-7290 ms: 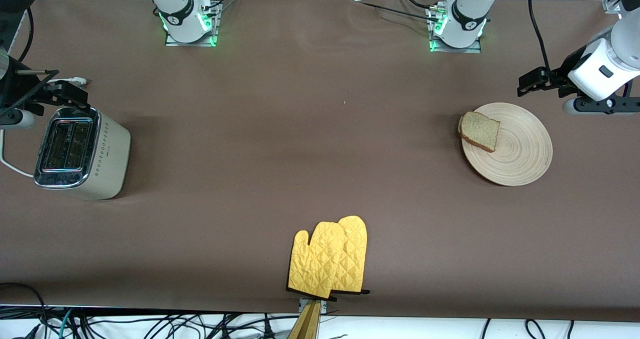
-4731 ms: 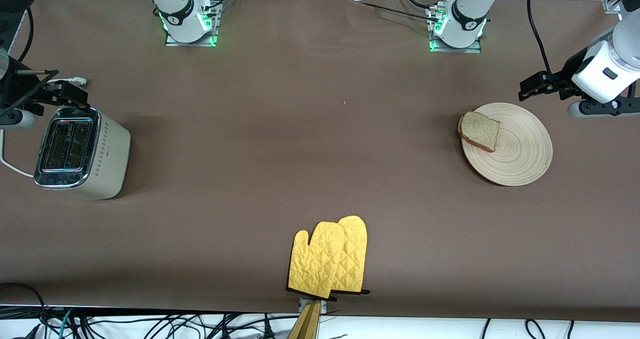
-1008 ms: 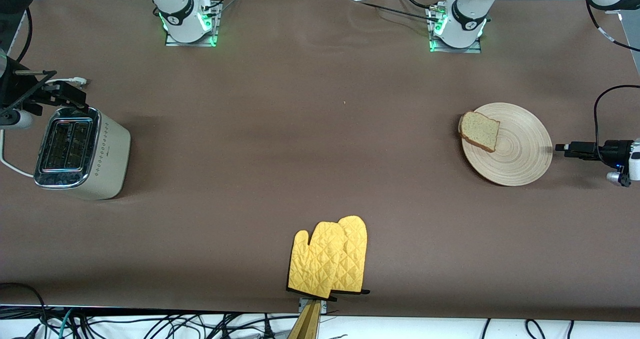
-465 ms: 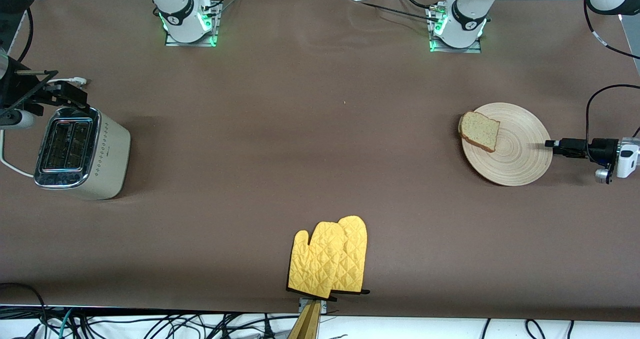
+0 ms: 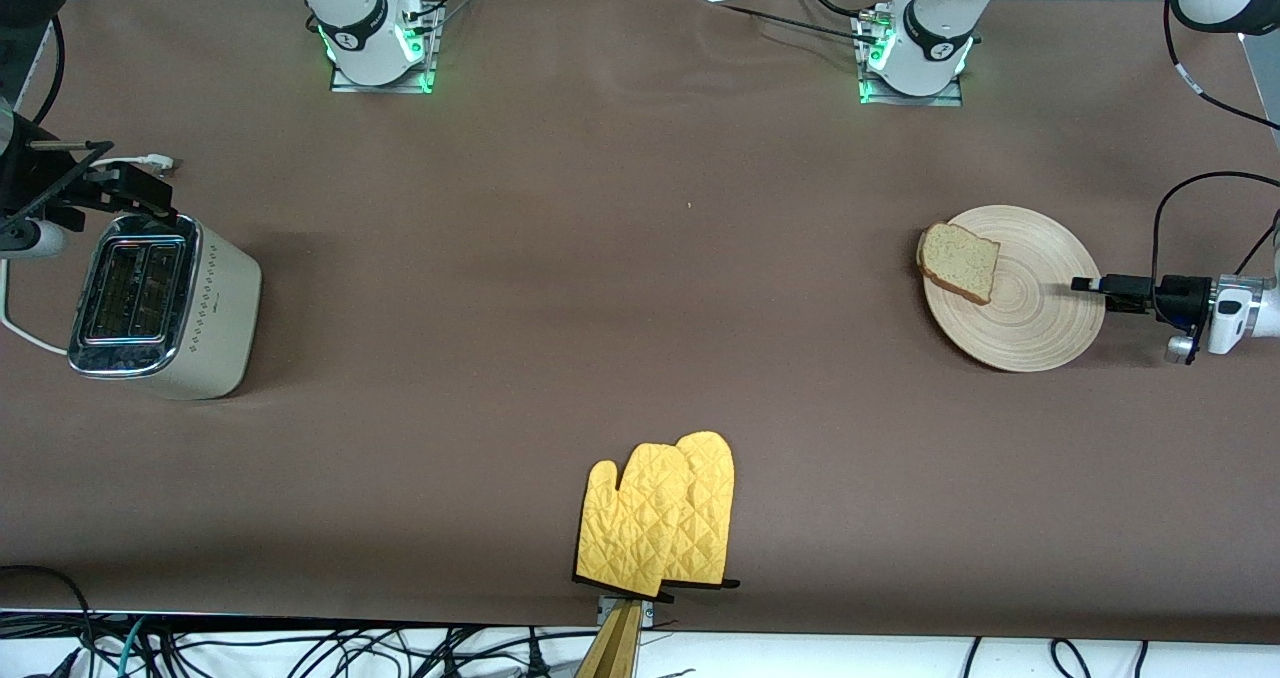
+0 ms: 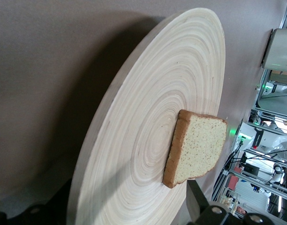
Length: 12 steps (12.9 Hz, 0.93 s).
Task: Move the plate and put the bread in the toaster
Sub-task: 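Lower the left gripper to the wooden plate's rim, then grip the wooden plate's rim with the left gripper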
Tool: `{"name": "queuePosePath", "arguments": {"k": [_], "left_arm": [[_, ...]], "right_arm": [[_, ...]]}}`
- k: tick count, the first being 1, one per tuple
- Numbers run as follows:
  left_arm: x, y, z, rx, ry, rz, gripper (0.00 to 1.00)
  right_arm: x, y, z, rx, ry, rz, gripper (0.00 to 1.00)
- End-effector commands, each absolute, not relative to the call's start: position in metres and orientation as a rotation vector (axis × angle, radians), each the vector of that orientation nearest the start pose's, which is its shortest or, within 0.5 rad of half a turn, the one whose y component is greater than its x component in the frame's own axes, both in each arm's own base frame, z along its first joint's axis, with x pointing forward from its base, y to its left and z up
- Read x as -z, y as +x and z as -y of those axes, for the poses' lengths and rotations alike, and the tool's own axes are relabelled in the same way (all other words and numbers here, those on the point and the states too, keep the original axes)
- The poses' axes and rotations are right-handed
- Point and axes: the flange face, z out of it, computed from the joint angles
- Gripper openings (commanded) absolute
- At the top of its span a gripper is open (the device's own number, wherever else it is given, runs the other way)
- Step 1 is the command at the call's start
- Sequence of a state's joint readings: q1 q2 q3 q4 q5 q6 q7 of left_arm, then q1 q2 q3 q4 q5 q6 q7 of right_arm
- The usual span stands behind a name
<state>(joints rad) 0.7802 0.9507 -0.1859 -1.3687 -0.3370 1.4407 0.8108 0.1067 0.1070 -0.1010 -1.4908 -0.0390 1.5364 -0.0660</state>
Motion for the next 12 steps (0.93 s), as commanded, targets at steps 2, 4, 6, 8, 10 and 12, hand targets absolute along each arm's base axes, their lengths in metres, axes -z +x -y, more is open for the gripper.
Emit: {"name": "queuePosePath", "arguments": {"k": [2, 4, 6, 8, 10, 12], "left_arm": [[-0.128, 0.531, -0.33, 0.329, 2.145, 0.162, 0.78], [-0.122, 0.529, -0.33, 0.331, 2.137, 0.167, 0.63], [-0.119, 0.528, -0.329, 0.306, 2.129, 0.21, 0.45], [-0.11, 0.526, -0.328, 0.3, 2.115, 0.227, 0.34], [-0.104, 0.526, -0.328, 0.293, 2.121, 0.231, 0.21], [-0.101, 0.527, -0.331, 0.279, 2.141, 0.224, 0.08]], "right_arm": [[-0.604, 0.582, 0.0, -0.104, -3.179, 0.124, 1.0], [-0.604, 0.582, 0.002, -0.1, -3.182, 0.119, 1.0], [-0.604, 0.582, 0.002, -0.1, -3.182, 0.117, 1.0], [-0.605, 0.582, 0.0, -0.099, -3.181, 0.121, 1.0], [-0.605, 0.582, 0.0, -0.097, -3.182, 0.121, 1.0], [-0.604, 0.582, 0.0, -0.104, -3.181, 0.121, 1.0]]}}
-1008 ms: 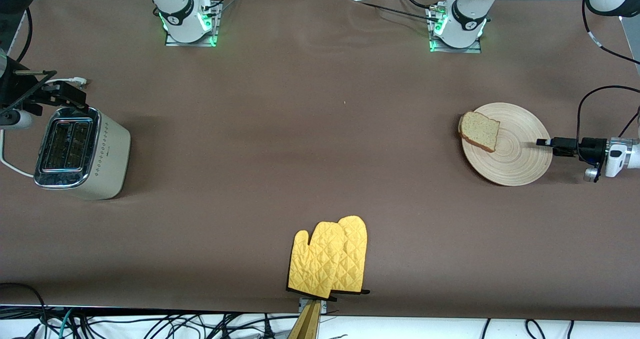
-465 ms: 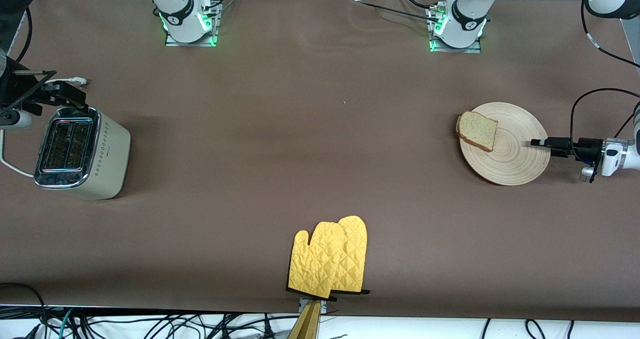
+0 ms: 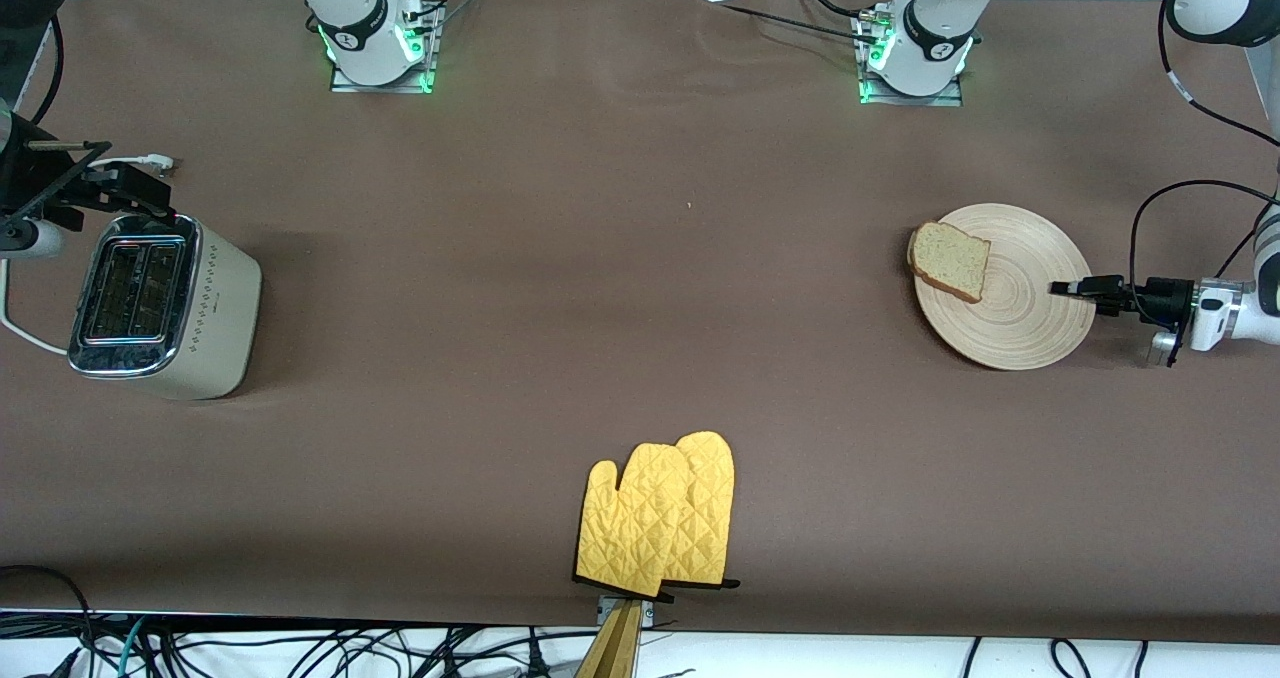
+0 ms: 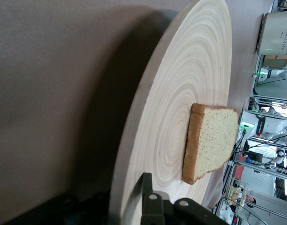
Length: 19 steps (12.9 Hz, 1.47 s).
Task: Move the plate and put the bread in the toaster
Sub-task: 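Grip the wooden plate's rim with the left gripper, then slide the plate with bread toward the table middle with the left gripper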
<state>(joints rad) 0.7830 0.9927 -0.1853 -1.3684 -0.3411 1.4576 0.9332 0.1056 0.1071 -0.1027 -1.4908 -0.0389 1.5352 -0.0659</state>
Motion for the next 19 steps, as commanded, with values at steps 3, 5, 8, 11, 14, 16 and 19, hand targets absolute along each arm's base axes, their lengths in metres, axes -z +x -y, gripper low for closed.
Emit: {"name": "queuePosePath", "arguments": {"k": [3, 5, 8, 11, 14, 16, 19], "left_arm": [[-0.099, 0.529, -0.329, 0.277, 2.142, 0.22, 0.0], [-0.103, 0.532, -0.329, 0.265, 2.14, 0.227, 0.0], [-0.121, 0.538, -0.315, 0.236, 2.029, 0.225, 0.0], [-0.126, 0.541, -0.306, 0.195, 1.946, 0.203, 0.0], [-0.132, 0.549, -0.292, 0.171, 1.893, 0.199, 0.0], [-0.135, 0.563, -0.264, 0.179, 1.859, 0.216, 0.0], [-0.147, 0.593, -0.207, 0.265, 1.852, 0.201, 0.0]], "right_arm": [[-0.605, 0.582, 0.002, -0.097, -3.182, 0.117, 1.0], [-0.604, 0.582, 0.002, -0.104, -3.181, 0.119, 1.0], [-0.605, 0.582, 0.001, -0.102, -3.182, 0.114, 1.0], [-0.604, 0.582, 0.001, -0.104, -3.182, 0.114, 1.0], [-0.604, 0.582, 0.001, -0.104, -3.182, 0.114, 1.0], [-0.604, 0.582, 0.002, -0.104, -3.182, 0.114, 1.0], [-0.604, 0.582, 0.002, -0.104, -3.181, 0.116, 1.0]]}}
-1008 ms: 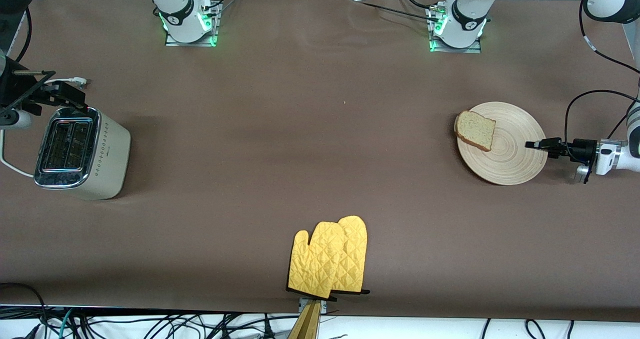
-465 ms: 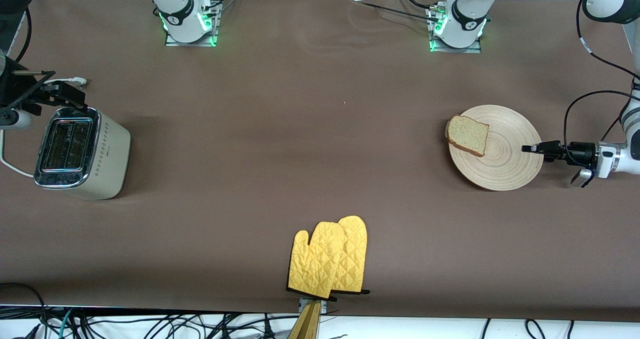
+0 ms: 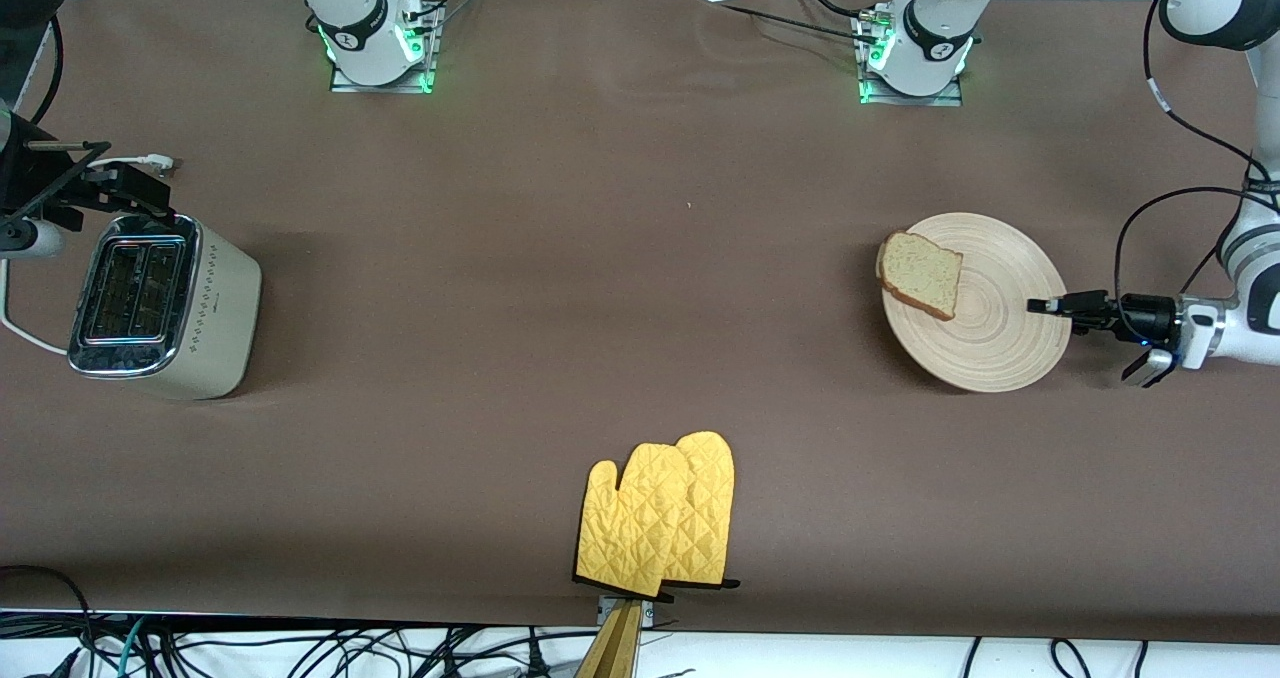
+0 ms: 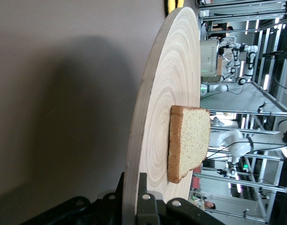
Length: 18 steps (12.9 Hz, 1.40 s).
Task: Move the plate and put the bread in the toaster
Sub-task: 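Slide the plate with bread toward the table middle with the left gripper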
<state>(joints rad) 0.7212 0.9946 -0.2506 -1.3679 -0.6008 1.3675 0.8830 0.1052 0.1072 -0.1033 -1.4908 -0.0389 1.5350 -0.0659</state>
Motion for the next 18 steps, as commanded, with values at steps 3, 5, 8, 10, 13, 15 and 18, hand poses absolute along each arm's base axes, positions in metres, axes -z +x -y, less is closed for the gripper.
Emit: {"name": "queuePosePath", "arguments": {"k": [3, 5, 8, 10, 13, 15, 18], "left_arm": [[-0.155, 0.627, -0.112, 0.329, 1.842, 0.262, 0.0], [-0.176, 0.639, -0.061, 0.383, 1.901, 0.262, 0.0], [-0.209, 0.633, 0.03, 0.398, 1.983, 0.173, 0.0], [-0.214, 0.622, 0.096, 0.362, 2.032, 0.142, 0.0], [-0.205, 0.611, 0.17, 0.306, 1.982, 0.094, 0.0], [-0.193, 0.602, 0.22, 0.268, 1.962, 0.101, 0.0], [-0.156, 0.579, 0.291, 0.193, 1.937, 0.07, 0.0]], "right_arm": [[-0.604, 0.581, 0.002, -0.107, -3.181, 0.116, 1.0], [-0.604, 0.581, 0.002, -0.107, -3.181, 0.116, 1.0], [-0.604, 0.581, 0.002, -0.107, -3.181, 0.116, 1.0], [-0.604, 0.581, 0.002, -0.107, -3.181, 0.116, 1.0], [-0.604, 0.581, 0.002, -0.107, -3.181, 0.116, 1.0], [-0.604, 0.581, 0.002, -0.107, -3.181, 0.116, 1.0], [-0.604, 0.581, 0.002, -0.107, -3.181, 0.116, 1.0]]}}
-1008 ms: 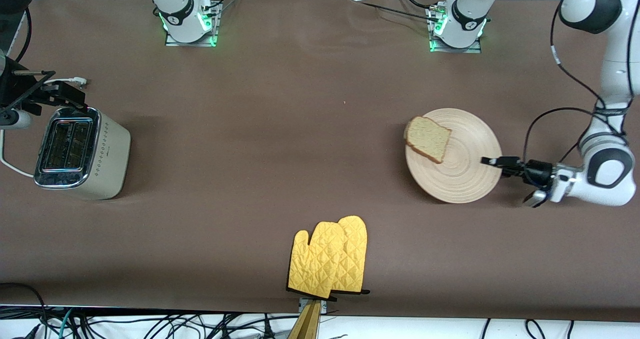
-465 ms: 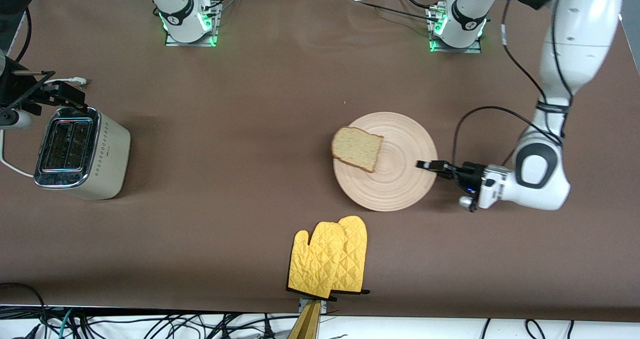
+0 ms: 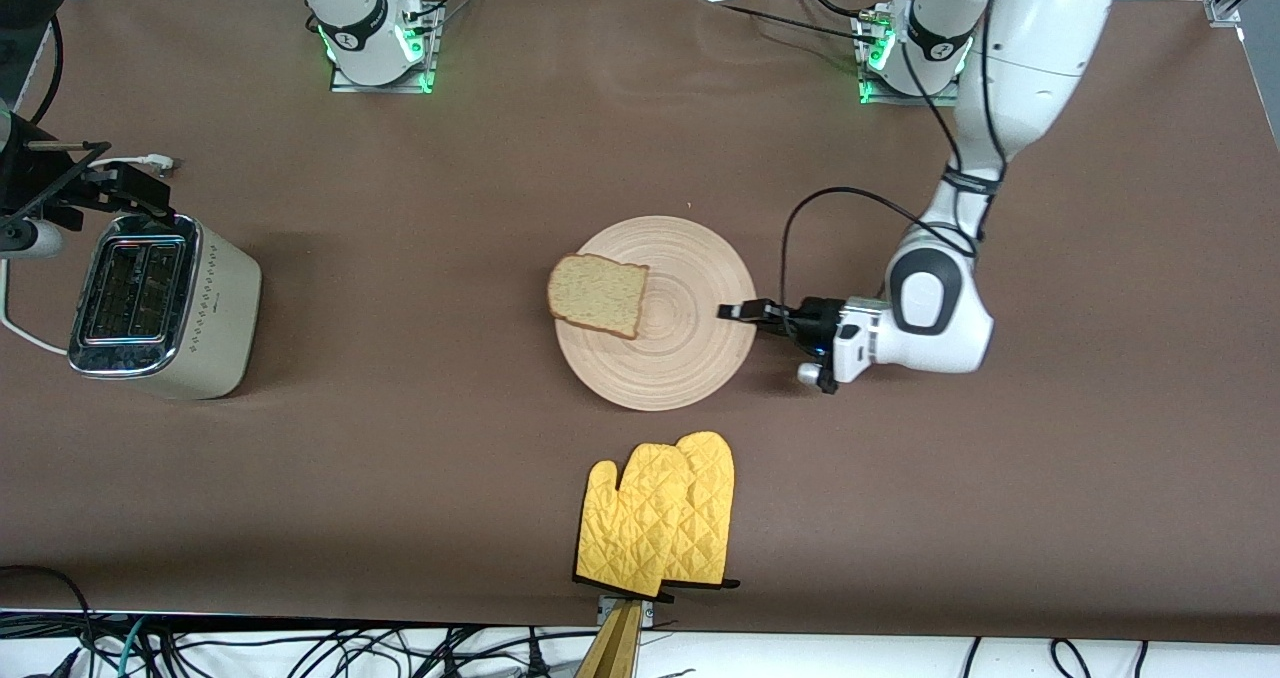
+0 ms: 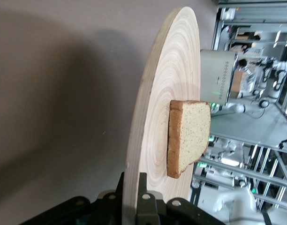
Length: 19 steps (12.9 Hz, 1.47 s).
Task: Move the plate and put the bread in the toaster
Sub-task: 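Slide the plate with bread toward the table middle with the left gripper, then reach the right gripper to the bread while the left gripper withdraws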
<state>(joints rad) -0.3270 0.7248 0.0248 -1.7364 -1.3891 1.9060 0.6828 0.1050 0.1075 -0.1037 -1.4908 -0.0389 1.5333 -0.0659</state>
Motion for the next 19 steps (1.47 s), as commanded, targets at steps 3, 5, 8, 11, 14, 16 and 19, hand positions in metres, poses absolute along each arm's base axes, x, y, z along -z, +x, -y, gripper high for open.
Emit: {"name": "queuePosePath", "arguments": {"k": [3, 5, 8, 11, 14, 16, 19], "left_arm": [[-0.124, 0.556, 0.336, 0.152, 1.934, 0.047, 0.0], [-0.111, 0.545, 0.351, 0.122, 1.948, 0.043, 0.0], [-0.108, 0.544, 0.351, 0.126, 1.948, 0.031, 0.0], [-0.104, 0.54, 0.35, 0.133, 1.951, 0.029, 0.37], [-0.105, 0.535, 0.339, 0.13, 1.957, 0.017, 1.0], [-0.13, 0.546, 0.314, 0.099, 1.954, -0.016, 1.0], [-0.168, 0.547, 0.246, 0.036, 1.958, -0.109, 1.0]], "right_arm": [[-0.604, 0.581, 0.002, -0.107, -3.181, 0.116, 1.0], [-0.604, 0.581, 0.002, -0.107, -3.181, 0.116, 1.0], [-0.603, 0.582, 0.002, -0.109, -3.181, 0.112, 1.0], [-0.577, 0.585, -0.015, -0.214, -3.172, 0.141, 1.0], [-0.508, 0.58, -0.059, -0.424, -3.008, 0.119, 1.0], [-0.457, 0.583, -0.069, -0.477, -2.917, 0.038, 1.0], [-0.365, 0.559, -0.073, -0.371, -2.764, -0.17, 1.0]]}}
